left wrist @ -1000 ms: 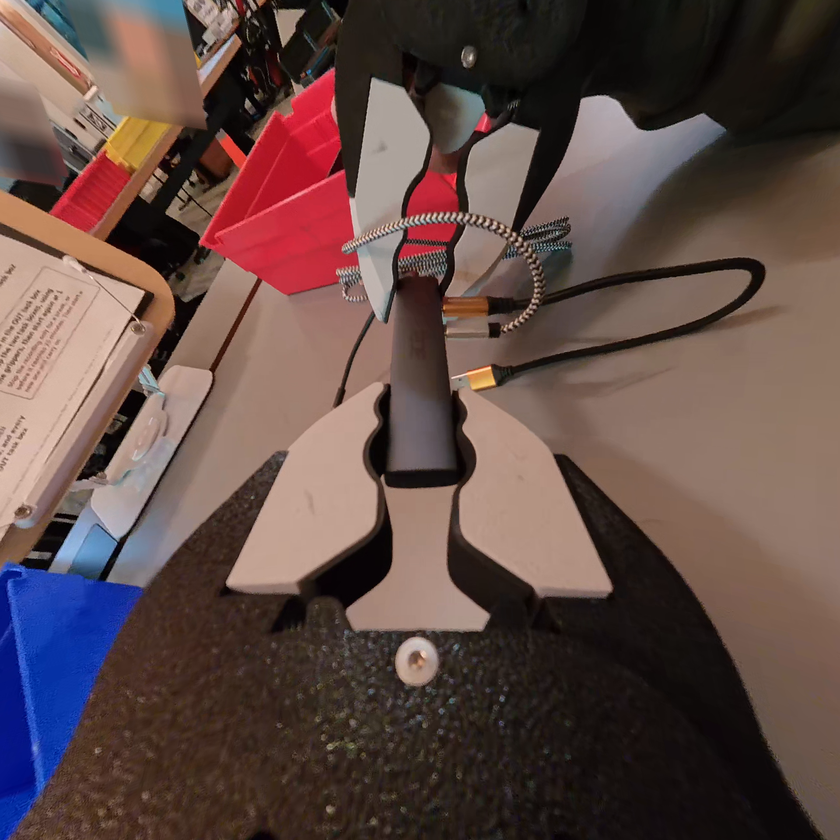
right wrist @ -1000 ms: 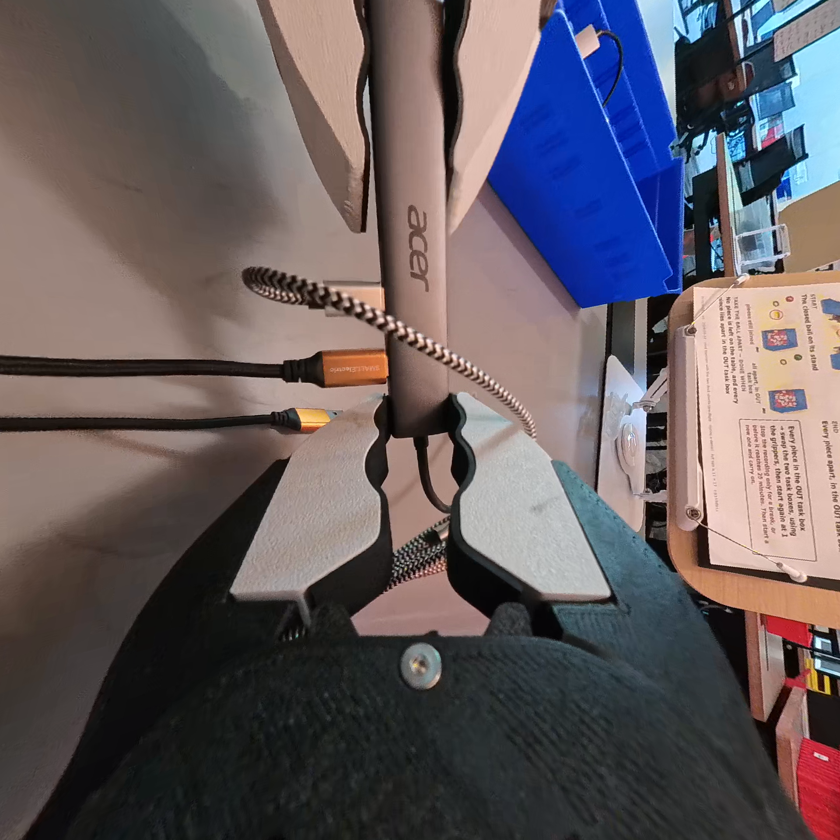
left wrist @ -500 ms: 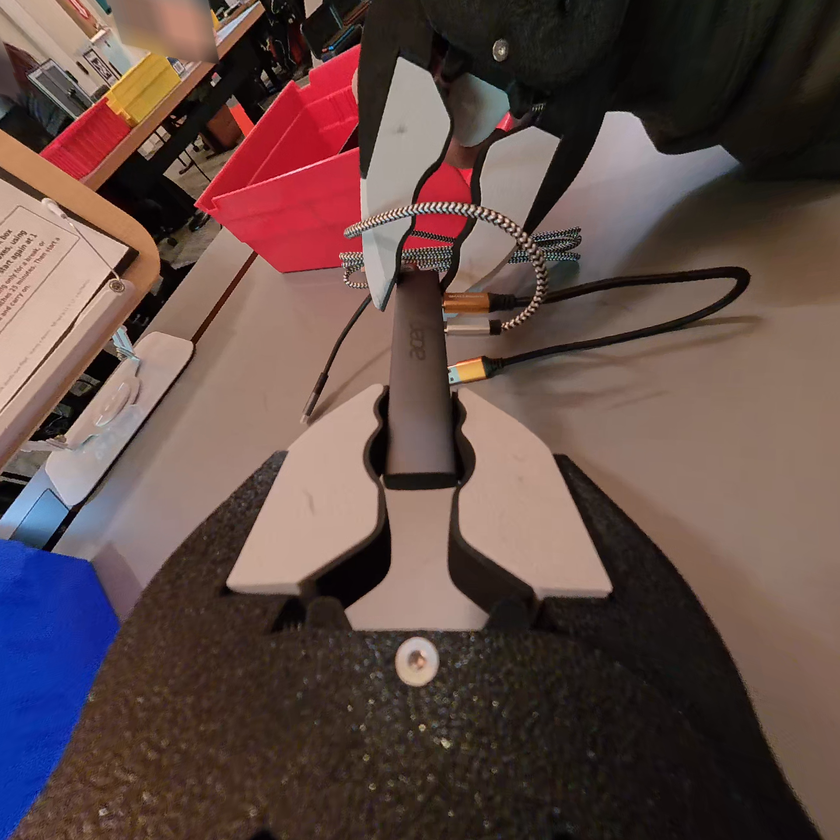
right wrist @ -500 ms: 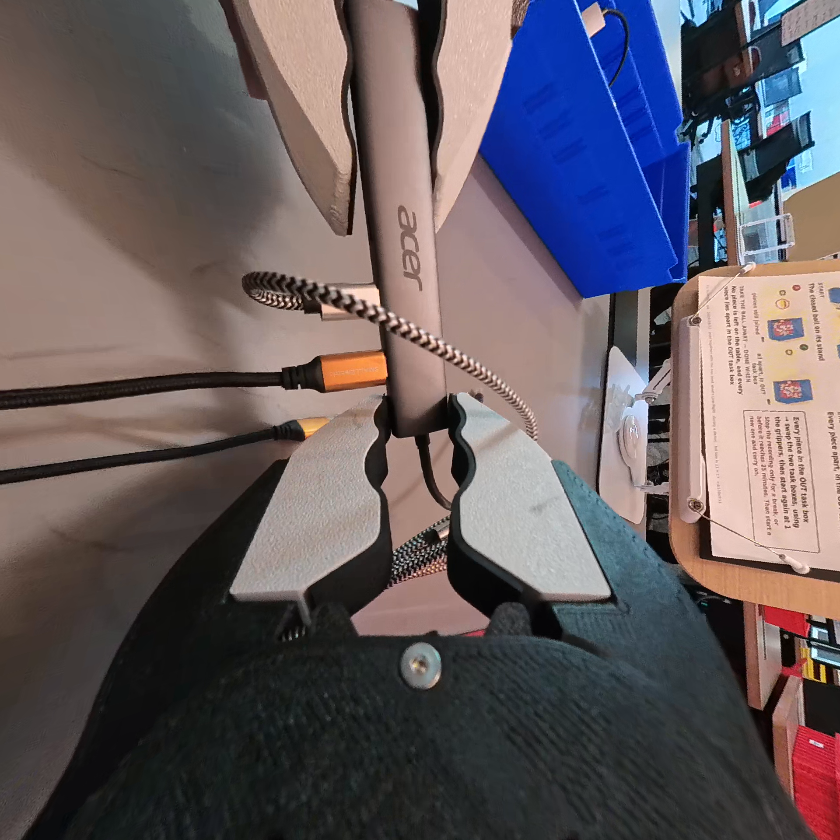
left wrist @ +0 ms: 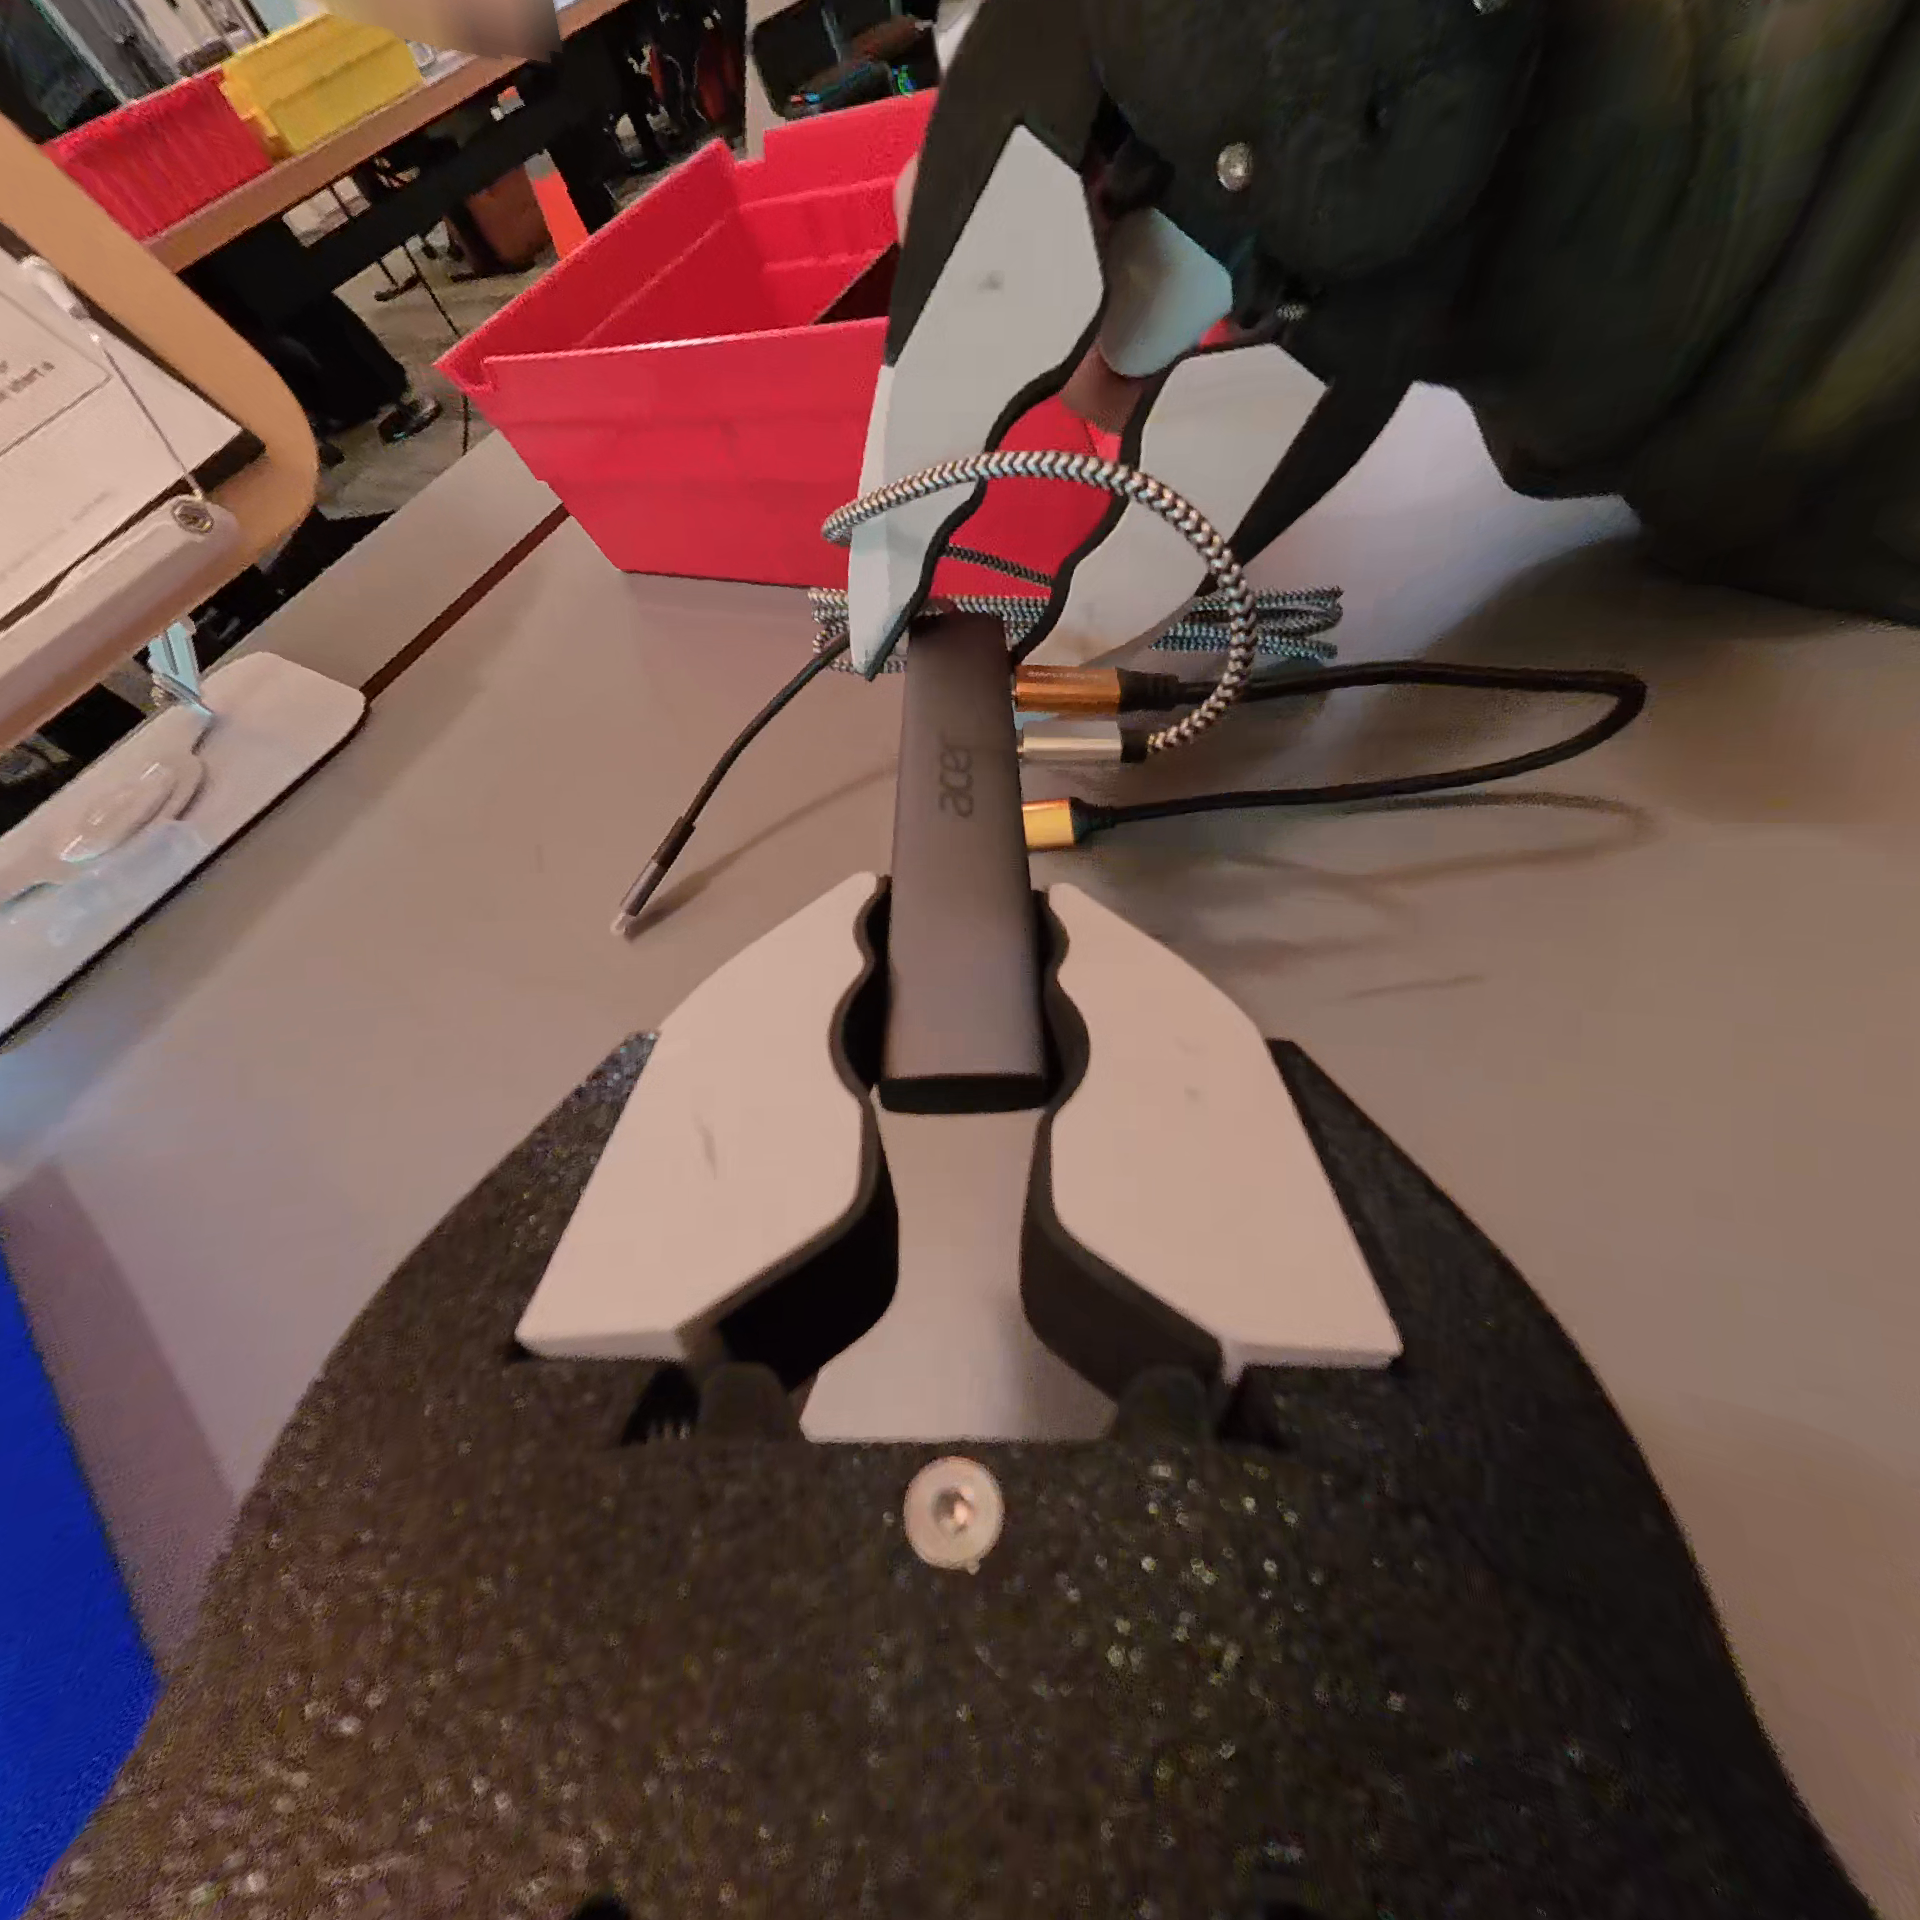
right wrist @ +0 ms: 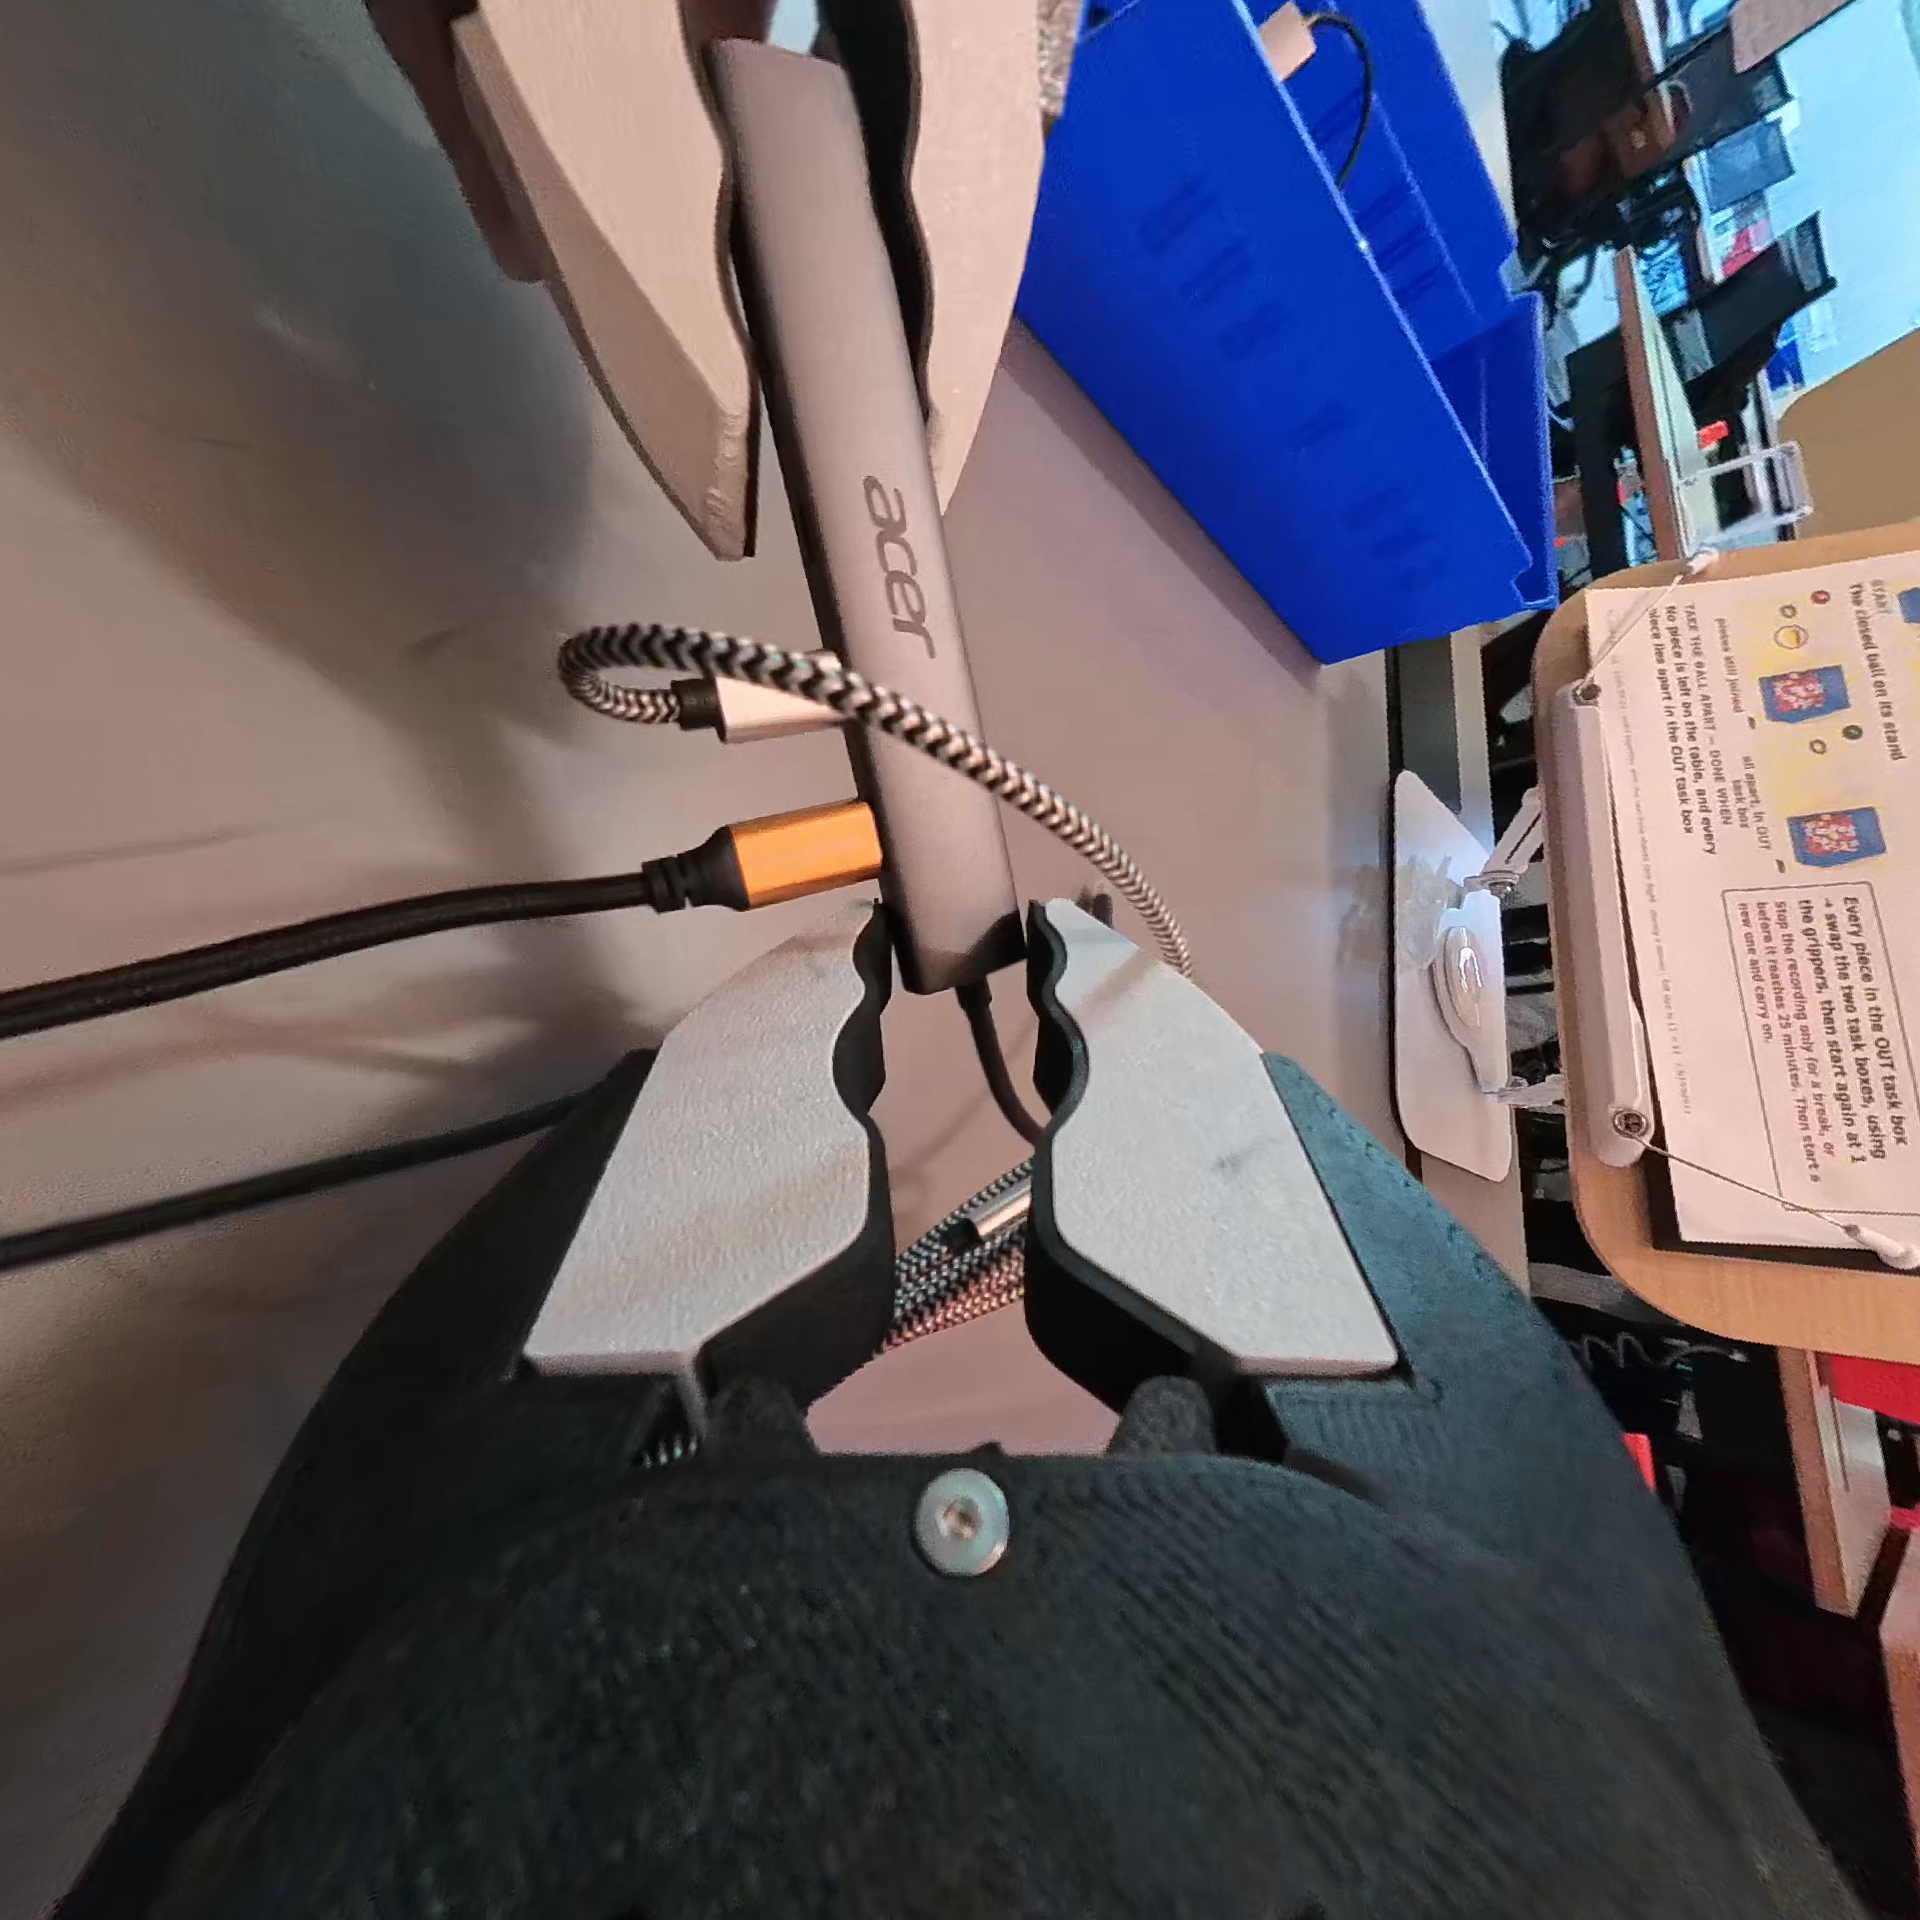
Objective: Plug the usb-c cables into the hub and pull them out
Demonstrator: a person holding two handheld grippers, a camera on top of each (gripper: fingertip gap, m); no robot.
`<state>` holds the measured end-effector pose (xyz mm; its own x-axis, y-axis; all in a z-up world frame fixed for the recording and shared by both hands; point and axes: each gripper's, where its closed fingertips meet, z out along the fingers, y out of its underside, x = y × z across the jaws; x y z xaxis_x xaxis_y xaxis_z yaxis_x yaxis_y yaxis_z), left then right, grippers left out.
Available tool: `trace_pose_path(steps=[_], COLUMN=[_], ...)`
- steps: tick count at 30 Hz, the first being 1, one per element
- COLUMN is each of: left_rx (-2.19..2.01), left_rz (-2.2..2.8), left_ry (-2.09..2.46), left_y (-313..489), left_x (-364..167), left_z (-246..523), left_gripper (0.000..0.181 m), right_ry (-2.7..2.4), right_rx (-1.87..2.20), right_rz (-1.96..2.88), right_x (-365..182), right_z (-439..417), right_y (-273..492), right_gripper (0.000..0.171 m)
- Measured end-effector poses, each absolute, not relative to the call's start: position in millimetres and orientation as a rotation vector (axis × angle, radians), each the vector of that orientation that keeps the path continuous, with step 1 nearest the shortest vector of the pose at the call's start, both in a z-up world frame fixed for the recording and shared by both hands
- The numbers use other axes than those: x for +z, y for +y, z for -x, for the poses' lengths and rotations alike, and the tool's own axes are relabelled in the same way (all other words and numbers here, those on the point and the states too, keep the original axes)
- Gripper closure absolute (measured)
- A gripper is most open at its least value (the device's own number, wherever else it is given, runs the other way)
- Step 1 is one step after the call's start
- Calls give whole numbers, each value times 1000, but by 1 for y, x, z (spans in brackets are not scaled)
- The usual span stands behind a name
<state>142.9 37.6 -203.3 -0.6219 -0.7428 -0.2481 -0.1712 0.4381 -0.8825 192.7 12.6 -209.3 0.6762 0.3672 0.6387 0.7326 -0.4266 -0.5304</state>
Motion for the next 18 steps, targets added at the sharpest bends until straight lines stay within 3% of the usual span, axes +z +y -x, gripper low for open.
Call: trace_pose_path(steps=[8,11,14,18], left_rx=[-1144,-1157,-1159,-1175], left_rz=[878,898,906,882], left_ry=[1893,1870,1874,1862], left_y=[61,68,69,66], left_x=[-185,-181,-181,-171], left_z=[-156,-157,-159,-157], left_gripper=[157,157,157,157], right_ry=[-620,-504,-512,-578], right_rx=[-685,-559,-383,-544], right_rz=[1954,1907,1876,1903], right_x=[-178,-162,-165,-176], right_z=[-216,-213,-194,-200], right_y=[16,14,20,28], right_gripper=[139,138,132,132])
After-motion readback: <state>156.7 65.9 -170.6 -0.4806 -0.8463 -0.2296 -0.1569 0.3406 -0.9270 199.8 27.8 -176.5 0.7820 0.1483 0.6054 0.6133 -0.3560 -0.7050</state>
